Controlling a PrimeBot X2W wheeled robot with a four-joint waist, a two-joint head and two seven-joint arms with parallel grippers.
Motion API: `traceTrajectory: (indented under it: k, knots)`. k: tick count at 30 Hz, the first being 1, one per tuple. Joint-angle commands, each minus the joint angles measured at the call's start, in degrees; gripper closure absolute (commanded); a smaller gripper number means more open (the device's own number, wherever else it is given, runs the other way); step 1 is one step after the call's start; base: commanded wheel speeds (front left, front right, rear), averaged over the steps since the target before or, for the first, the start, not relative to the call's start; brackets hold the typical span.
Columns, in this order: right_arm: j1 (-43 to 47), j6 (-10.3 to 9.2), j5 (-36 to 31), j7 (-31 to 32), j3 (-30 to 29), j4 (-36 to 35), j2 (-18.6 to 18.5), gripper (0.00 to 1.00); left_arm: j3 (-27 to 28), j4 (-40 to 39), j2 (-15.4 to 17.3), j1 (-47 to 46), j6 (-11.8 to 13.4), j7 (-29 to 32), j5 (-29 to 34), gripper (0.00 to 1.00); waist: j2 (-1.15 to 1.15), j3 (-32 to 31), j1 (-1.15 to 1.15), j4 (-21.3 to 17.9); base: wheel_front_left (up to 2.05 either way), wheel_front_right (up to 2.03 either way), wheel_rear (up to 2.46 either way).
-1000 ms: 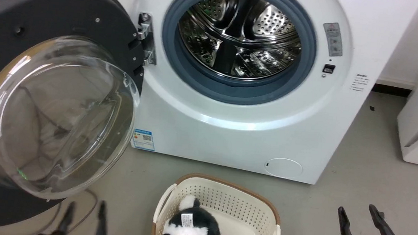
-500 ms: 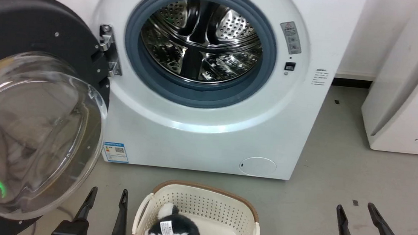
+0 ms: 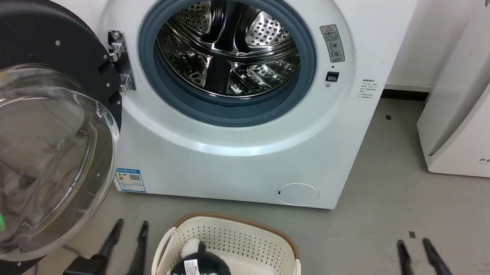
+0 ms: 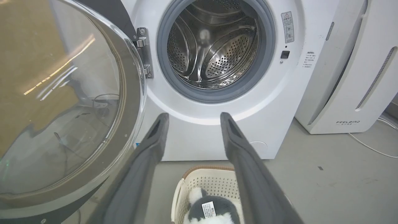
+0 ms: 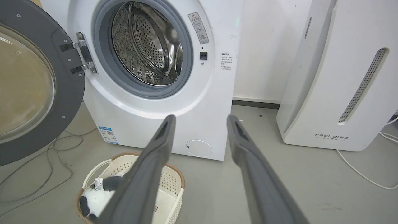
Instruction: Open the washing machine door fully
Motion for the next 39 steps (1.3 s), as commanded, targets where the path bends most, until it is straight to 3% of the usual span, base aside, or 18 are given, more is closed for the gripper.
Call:
traceTrajectory:
  k: [1,39]
  knots:
    - [-0.01,0.00,0.00,0.00,0.01,0.01,0.00,1.00,0.01,0.00,-0.02,0.01,-0.01,0.01,0.01,1.00,0.00,0.00,0.00,0.00,0.00,0.00,0.00]
    - [-3.46,0.01,-1.36,-0.22,0.58,3.25,0.06,1.00,4.31,0.04,-3.18,-2.00,-3.33,3.47,4.71,1.00,0.00,0.71,0.00,-0.05,0.00,0.00,0.00]
